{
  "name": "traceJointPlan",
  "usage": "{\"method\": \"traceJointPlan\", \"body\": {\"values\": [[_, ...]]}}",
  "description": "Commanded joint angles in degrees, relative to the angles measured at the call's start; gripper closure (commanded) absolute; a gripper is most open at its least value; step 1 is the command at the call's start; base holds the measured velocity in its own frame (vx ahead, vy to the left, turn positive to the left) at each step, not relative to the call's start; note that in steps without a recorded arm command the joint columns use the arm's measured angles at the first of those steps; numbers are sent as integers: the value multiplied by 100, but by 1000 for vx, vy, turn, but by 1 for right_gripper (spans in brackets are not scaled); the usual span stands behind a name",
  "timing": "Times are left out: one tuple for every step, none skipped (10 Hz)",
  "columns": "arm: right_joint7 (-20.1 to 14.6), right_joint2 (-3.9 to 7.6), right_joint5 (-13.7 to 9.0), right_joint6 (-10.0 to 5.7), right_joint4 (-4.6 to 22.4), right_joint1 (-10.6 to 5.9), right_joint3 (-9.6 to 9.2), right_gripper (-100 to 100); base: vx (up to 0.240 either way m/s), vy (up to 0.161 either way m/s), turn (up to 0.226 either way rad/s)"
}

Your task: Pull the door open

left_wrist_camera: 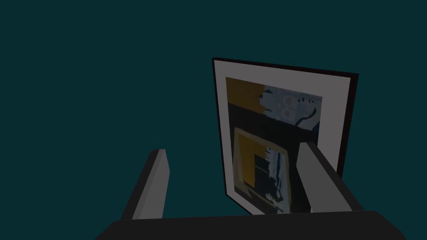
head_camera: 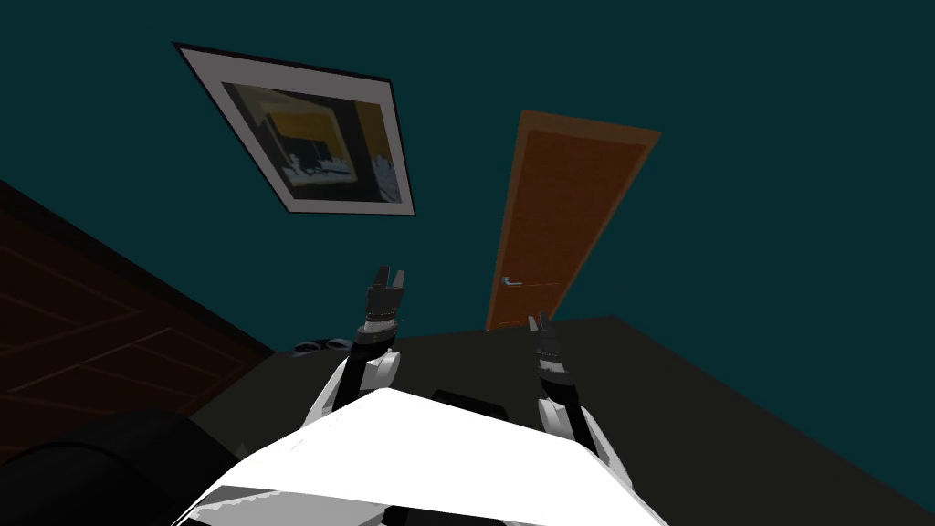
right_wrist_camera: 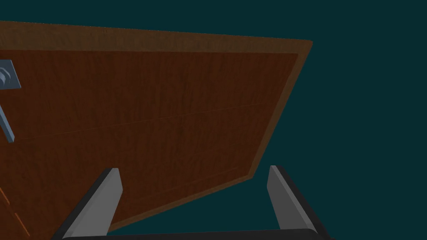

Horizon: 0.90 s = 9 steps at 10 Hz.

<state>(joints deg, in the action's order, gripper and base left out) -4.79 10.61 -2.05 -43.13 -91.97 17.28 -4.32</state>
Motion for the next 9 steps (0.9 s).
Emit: {"method": "traceJointPlan", "body": {"values": [[-63, 75, -57, -79, 276, -35, -23, -100, 92, -42, 98], [-94, 115, -91, -110, 446, -80, -36, -100, 88, -45, 105], [-125, 156, -125, -142, 616, -125, -49, -100, 81, -36, 114], [-156, 196, -158, -173, 785, -170, -61, -100, 85, -34, 94], [-188, 237, -192, -205, 955, -215, -74, -100, 102, -37, 98], [-219, 278, -226, -236, 1125, -260, -87, -100, 100, -31, 112], [-249, 316, -259, -267, 1279, -303, -99, -100, 86, -34, 102], [-280, 354, -292, -297, 1432, -347, -112, -100, 88, -39, 103], [-310, 392, -325, -328, 1612, -391, -124, -100, 84, -41, 102]]}}
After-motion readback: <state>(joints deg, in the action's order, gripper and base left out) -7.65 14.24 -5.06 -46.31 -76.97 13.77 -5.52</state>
